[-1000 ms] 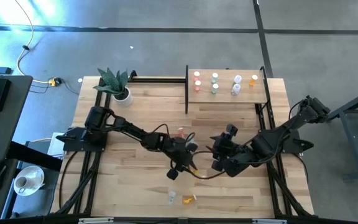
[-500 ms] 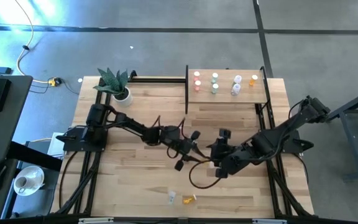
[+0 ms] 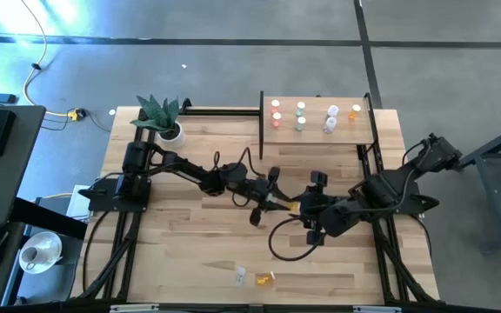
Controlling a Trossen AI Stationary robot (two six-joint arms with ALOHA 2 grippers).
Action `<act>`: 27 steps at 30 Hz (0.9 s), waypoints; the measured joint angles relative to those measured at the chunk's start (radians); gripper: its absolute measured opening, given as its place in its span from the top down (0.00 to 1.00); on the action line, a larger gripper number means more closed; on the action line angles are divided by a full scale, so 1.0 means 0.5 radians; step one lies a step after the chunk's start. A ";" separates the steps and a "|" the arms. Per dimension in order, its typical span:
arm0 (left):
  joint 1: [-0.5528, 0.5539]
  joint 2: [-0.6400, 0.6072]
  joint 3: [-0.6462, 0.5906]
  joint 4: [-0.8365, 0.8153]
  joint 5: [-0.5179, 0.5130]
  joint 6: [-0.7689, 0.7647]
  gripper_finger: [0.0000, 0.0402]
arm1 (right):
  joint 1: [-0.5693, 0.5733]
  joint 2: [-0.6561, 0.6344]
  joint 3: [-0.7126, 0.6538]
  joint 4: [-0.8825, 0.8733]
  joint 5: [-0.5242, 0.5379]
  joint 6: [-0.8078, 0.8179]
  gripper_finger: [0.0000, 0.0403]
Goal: Pick and place medicine bottles onto shelf by color
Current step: Put the top orange pill bottle on the shelf aligned with the other orange pill bottle
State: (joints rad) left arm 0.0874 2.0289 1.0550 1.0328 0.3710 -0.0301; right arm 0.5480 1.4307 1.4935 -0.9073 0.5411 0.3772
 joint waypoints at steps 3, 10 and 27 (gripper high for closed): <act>0.015 0.000 0.000 0.044 -0.001 -0.038 0.79 | 0.000 0.000 0.092 -0.157 0.011 0.003 0.57; 0.012 0.000 0.000 0.041 -0.048 -0.039 0.79 | 0.000 0.000 0.157 -0.374 0.008 0.006 0.50; 0.007 0.002 0.000 0.151 -0.122 -0.114 0.79 | -0.010 0.021 0.157 -0.634 0.008 0.338 0.46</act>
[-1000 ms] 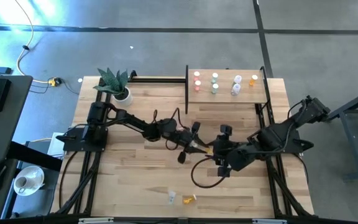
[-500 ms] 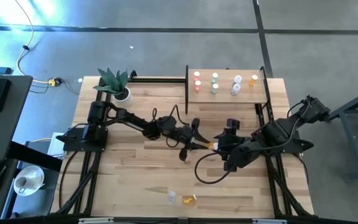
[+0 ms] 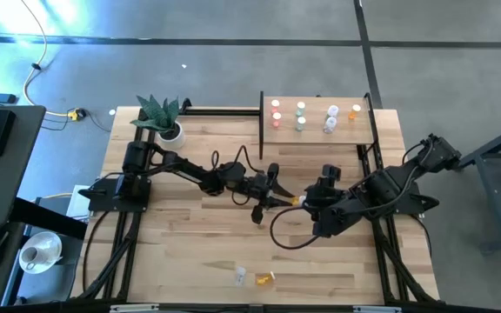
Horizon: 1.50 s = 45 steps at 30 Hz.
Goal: Pick and place medicine bottles onto shelf by color
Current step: Put the top orange pill bottle on the shelf aligned with the other orange pill bottle
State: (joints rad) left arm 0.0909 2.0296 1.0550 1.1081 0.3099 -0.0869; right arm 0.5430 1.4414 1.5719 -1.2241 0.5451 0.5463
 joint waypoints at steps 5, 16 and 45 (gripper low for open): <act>0.000 0.001 0.001 0.013 0.000 -0.014 0.79 | 0.000 0.000 0.000 -0.011 0.016 0.012 0.46; -0.006 0.001 0.072 0.010 0.002 -0.032 0.79 | -0.074 0.080 0.000 -0.001 0.002 -0.009 0.47; -0.007 0.001 0.072 -0.007 0.001 -0.031 0.73 | -0.078 0.085 0.000 -0.020 -0.099 0.044 0.75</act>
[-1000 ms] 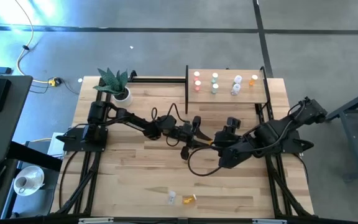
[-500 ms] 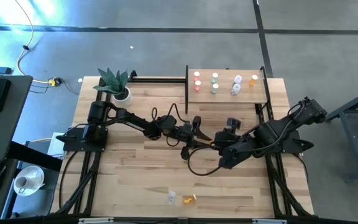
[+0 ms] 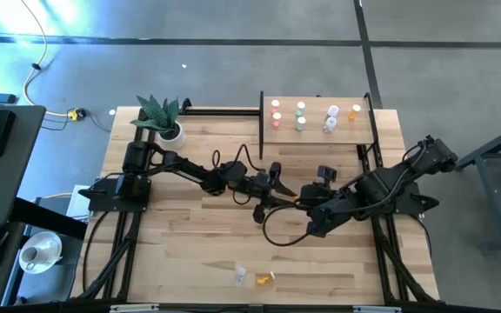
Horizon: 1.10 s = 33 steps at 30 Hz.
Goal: Pick and place medicine bottles onto shelf by color
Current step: Put the top orange pill bottle on the shelf aligned with the other orange pill bottle
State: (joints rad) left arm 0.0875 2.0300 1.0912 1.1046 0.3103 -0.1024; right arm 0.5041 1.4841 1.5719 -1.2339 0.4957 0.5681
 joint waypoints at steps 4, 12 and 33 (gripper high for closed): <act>0.000 0.000 0.000 0.000 -0.010 -0.006 0.72 | 0.000 0.000 0.000 -0.001 -0.001 0.001 0.76; 0.000 -0.001 0.000 -0.081 -0.021 0.063 0.67 | 0.000 -0.001 -0.001 -0.005 -0.002 0.023 0.77; 0.249 -0.011 0.000 -0.401 0.039 -0.162 0.44 | -0.177 -0.048 -0.001 -0.575 0.487 0.538 0.77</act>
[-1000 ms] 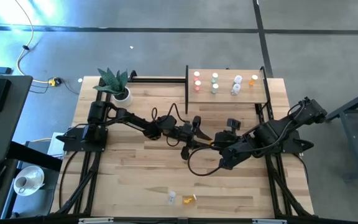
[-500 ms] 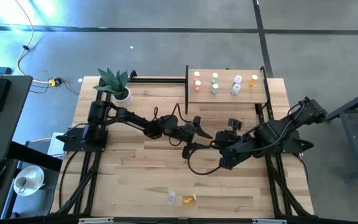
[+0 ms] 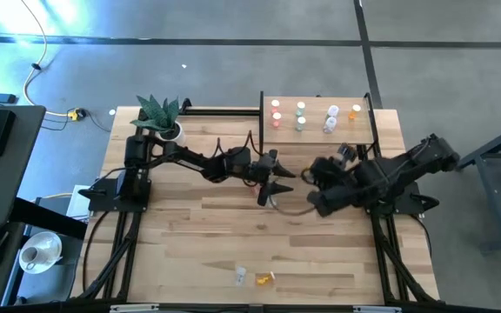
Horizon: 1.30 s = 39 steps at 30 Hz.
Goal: Pick and place medicine bottles onto shelf by color
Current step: Put the top orange pill bottle on the shelf aligned with the other orange pill bottle
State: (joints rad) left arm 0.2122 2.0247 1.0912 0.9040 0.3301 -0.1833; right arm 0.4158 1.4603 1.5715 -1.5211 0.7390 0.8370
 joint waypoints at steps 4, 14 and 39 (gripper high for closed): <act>0.009 0.000 0.000 -0.022 0.002 0.007 0.47 | -0.174 -0.064 0.000 -0.090 0.062 0.078 0.77; 0.023 -0.158 -0.014 -0.235 0.258 0.063 0.50 | -0.764 -0.263 0.000 -0.099 0.007 0.090 0.77; -0.061 -0.869 -0.062 -1.193 0.087 0.526 0.50 | -2.105 -0.326 -0.152 -0.092 -0.852 -0.226 0.77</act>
State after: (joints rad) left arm 0.1818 1.5902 1.0603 0.3075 0.3734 0.0798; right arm -0.6366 1.2972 1.4957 -1.5669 0.3132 0.7241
